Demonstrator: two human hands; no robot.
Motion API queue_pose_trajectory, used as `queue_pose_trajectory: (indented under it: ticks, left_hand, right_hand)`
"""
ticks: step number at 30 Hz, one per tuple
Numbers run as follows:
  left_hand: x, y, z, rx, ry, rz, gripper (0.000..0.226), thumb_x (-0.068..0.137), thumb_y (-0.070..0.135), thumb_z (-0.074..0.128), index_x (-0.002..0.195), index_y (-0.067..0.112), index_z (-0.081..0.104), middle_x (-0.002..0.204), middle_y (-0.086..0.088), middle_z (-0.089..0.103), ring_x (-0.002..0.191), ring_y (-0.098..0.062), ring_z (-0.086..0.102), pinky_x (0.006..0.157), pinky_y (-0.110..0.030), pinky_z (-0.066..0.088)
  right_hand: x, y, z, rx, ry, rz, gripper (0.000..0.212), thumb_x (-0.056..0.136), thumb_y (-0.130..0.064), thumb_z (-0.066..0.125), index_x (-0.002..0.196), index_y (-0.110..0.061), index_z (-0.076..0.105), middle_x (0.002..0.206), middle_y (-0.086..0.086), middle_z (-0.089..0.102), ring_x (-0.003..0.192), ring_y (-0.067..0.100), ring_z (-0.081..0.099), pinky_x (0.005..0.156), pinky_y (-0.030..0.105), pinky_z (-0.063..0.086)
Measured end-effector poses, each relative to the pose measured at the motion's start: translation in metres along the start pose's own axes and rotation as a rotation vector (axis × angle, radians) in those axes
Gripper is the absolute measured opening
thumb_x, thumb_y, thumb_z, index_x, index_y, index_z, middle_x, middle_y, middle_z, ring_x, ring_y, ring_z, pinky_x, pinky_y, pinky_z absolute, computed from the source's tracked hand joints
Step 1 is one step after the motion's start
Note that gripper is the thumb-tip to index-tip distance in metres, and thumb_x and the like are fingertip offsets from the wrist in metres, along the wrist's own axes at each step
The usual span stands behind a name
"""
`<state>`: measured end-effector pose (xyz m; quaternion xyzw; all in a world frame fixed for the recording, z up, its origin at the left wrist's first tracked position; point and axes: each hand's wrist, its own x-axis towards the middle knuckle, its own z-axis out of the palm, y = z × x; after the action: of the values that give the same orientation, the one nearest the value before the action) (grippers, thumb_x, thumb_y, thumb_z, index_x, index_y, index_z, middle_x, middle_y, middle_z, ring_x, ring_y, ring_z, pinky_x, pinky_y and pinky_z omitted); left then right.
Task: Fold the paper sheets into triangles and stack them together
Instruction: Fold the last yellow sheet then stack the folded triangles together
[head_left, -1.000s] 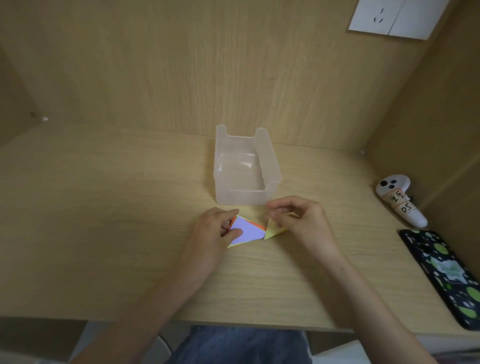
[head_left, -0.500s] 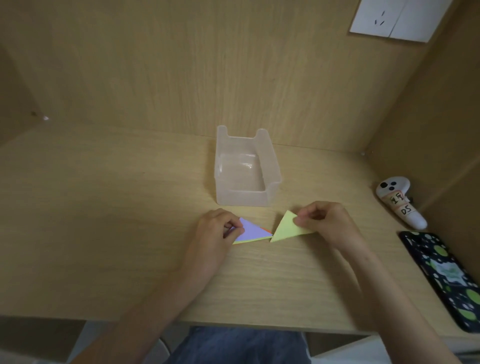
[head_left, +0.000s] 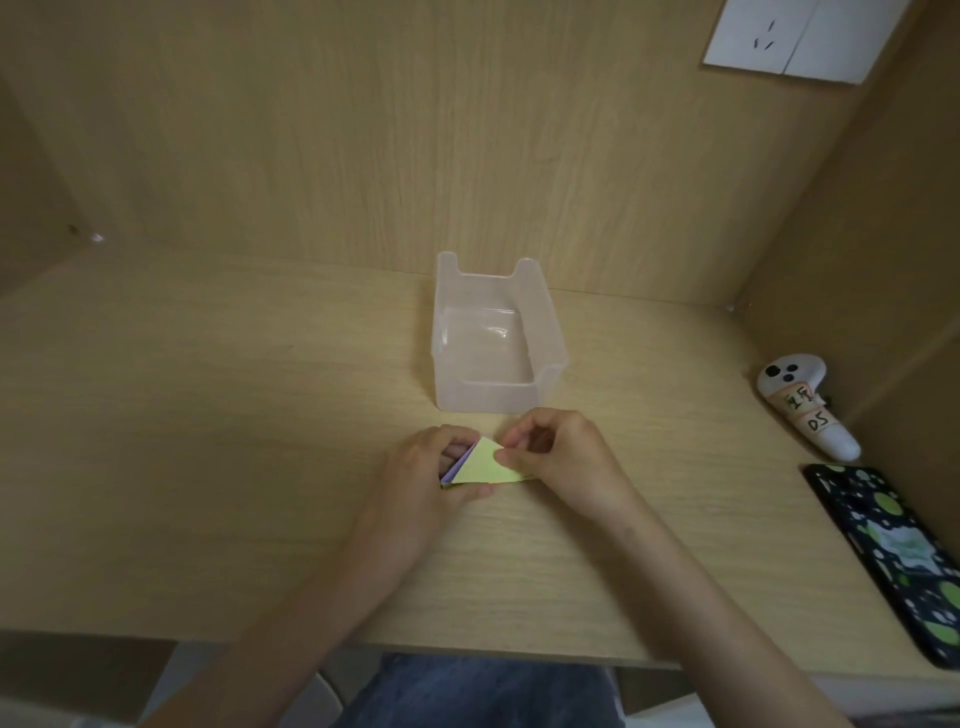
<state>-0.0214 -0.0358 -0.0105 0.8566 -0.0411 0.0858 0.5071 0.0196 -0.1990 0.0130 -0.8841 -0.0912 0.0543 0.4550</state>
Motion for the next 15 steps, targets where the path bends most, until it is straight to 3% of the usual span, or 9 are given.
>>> queue_pose_trajectory:
  ticks: [3, 9, 13, 15]
  left_hand:
    - [0.0, -0.001, 0.0, -0.03, -0.036, -0.007, 0.072, 0.06, 0.007, 0.085, 0.12, 0.031, 0.052, 0.099, 0.017, 0.063, 0.088, -0.002, 0.062, 0.081, -0.019, 0.049]
    - [-0.002, -0.005, 0.001, 0.142, 0.03, 0.094, 0.035, 0.069, 0.012, 0.079, 0.103, 0.016, 0.071, 0.11, 0.005, 0.068, 0.097, -0.013, 0.057, 0.09, -0.031, 0.046]
    - [-0.001, 0.0, -0.002, 0.176, 0.047, 0.124, 0.039, 0.073, 0.013, 0.077, 0.111, 0.017, 0.069, 0.099, 0.014, 0.058, 0.092, -0.007, 0.05, 0.085, -0.014, 0.035]
    - [-0.001, 0.001, -0.003, 0.196, 0.035, 0.142, 0.041, 0.074, 0.014, 0.076, 0.114, 0.017, 0.067, 0.097, 0.014, 0.055, 0.091, -0.005, 0.048, 0.081, -0.005, 0.031]
  right_hand:
    - [-0.003, 0.004, 0.005, -0.073, 0.072, -0.04, 0.013, 0.071, -0.02, 0.078, 0.075, -0.024, 0.066, 0.072, -0.01, 0.062, 0.059, 0.0, 0.05, 0.067, 0.029, 0.047]
    - [-0.008, 0.006, 0.004, -0.057, 0.1, -0.051, 0.006, 0.076, -0.027, 0.074, 0.079, -0.027, 0.07, 0.082, -0.007, 0.065, 0.063, 0.0, 0.052, 0.069, 0.026, 0.046]
    - [-0.016, 0.002, -0.002, -0.019, 0.074, -0.061, 0.006, 0.078, -0.035, 0.072, 0.082, -0.032, 0.071, 0.082, -0.009, 0.062, 0.065, -0.003, 0.051, 0.067, 0.018, 0.041]
    - [-0.02, 0.001, -0.005, -0.054, 0.039, -0.077, 0.018, 0.074, -0.039, 0.075, 0.091, -0.035, 0.072, 0.085, -0.011, 0.06, 0.072, -0.003, 0.052, 0.069, 0.015, 0.04]
